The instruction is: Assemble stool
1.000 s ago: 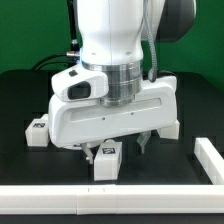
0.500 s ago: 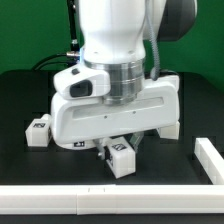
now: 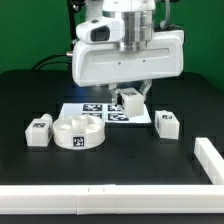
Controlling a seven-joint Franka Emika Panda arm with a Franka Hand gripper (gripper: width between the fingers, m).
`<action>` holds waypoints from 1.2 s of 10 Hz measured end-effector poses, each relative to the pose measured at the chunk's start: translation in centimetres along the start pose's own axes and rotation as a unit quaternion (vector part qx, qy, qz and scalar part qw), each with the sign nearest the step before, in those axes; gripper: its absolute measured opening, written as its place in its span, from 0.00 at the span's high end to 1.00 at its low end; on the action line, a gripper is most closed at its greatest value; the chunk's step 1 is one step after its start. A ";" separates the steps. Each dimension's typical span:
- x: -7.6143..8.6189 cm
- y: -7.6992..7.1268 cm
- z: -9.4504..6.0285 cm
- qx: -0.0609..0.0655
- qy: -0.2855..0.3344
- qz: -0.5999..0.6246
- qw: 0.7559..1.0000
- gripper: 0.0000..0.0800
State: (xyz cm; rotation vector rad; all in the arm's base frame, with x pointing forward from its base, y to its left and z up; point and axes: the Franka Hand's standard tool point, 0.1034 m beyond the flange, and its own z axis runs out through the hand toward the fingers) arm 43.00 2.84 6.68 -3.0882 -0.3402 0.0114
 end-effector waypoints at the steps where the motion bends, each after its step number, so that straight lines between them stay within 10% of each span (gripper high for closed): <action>1: -2.1 -0.5 1.2 -0.003 0.002 0.010 1.000 0.60; 5: -2.9 -1.7 5.5 -0.004 -0.001 0.027 1.000 0.60; 8: -2.6 -2.0 5.8 -0.006 0.007 0.007 1.000 0.60; 12: -1.8 -0.8 4.2 -0.001 -0.015 -0.002 1.000 0.23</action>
Offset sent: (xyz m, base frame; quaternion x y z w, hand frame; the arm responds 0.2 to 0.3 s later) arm 0.0067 0.0015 -0.0376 -0.0029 0.0038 0.0567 0.9984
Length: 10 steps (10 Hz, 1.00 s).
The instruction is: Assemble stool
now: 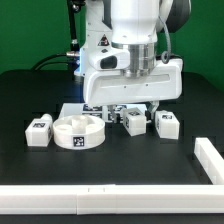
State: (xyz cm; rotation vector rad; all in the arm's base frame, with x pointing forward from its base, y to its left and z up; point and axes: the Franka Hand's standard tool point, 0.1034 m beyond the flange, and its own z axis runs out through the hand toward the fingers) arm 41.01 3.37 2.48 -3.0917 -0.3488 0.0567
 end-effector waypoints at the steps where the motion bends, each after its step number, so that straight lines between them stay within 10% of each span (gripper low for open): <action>1: 1.1 0.8 -1.8 0.004 -0.006 -0.004 1.000 0.23; 6: 5.9 5.2 -4.8 0.008 -0.003 -0.131 0.991 0.19; 10: 1.7 8.7 -3.3 0.007 0.001 -0.157 0.988 0.19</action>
Offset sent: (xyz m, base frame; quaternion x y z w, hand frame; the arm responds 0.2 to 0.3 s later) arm 0.0487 -0.0211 0.0214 0.0002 0.0024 -0.0943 0.9955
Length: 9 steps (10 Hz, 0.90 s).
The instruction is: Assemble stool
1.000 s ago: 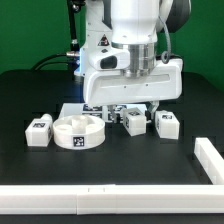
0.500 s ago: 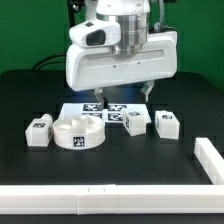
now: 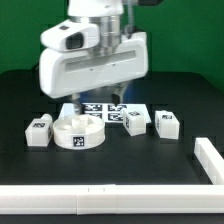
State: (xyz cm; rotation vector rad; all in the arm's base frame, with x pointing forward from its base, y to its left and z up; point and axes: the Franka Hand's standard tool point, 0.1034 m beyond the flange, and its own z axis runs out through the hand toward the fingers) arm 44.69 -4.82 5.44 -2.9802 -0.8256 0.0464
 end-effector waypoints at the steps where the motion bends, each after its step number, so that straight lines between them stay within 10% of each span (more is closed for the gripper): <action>1: -1.6 -0.6 1.1 0.002 -0.005 0.004 1.000 0.19; 5: -1.3 -3.2 2.8 -0.005 0.004 0.002 1.000 0.19; 9: -0.4 -2.8 2.8 -0.017 0.018 -0.001 1.000 0.19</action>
Offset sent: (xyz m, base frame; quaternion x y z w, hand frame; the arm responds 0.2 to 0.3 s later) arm -0.0154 0.0440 -0.0250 -0.0037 0.0157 0.0161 0.9997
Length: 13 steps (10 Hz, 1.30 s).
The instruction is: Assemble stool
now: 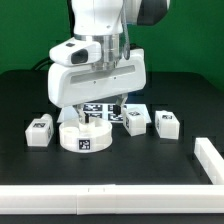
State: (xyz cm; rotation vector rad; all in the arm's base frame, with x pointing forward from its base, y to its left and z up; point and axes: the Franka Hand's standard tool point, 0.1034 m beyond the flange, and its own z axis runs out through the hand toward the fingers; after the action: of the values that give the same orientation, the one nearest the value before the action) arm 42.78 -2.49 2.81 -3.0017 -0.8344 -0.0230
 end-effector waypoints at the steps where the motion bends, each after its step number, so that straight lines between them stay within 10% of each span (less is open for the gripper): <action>1: 0.6 0.1 0.0 0.001 0.000 -0.001 1.000 0.19; 10: 2.7 0.1 1.8 0.009 -0.007 0.006 1.000 0.19; 12: 2.7 0.0 1.9 0.009 -0.007 0.006 1.000 0.52; 13: 2.7 0.1 1.9 0.009 -0.007 0.006 1.000 0.52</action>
Offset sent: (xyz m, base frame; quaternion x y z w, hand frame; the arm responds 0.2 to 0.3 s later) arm 0.0180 0.0113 -0.0078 0.0017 -0.0037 -0.0016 1.0000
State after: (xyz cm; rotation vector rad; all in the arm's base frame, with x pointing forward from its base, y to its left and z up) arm 45.10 -1.11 1.01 -2.9923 -0.8143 0.0059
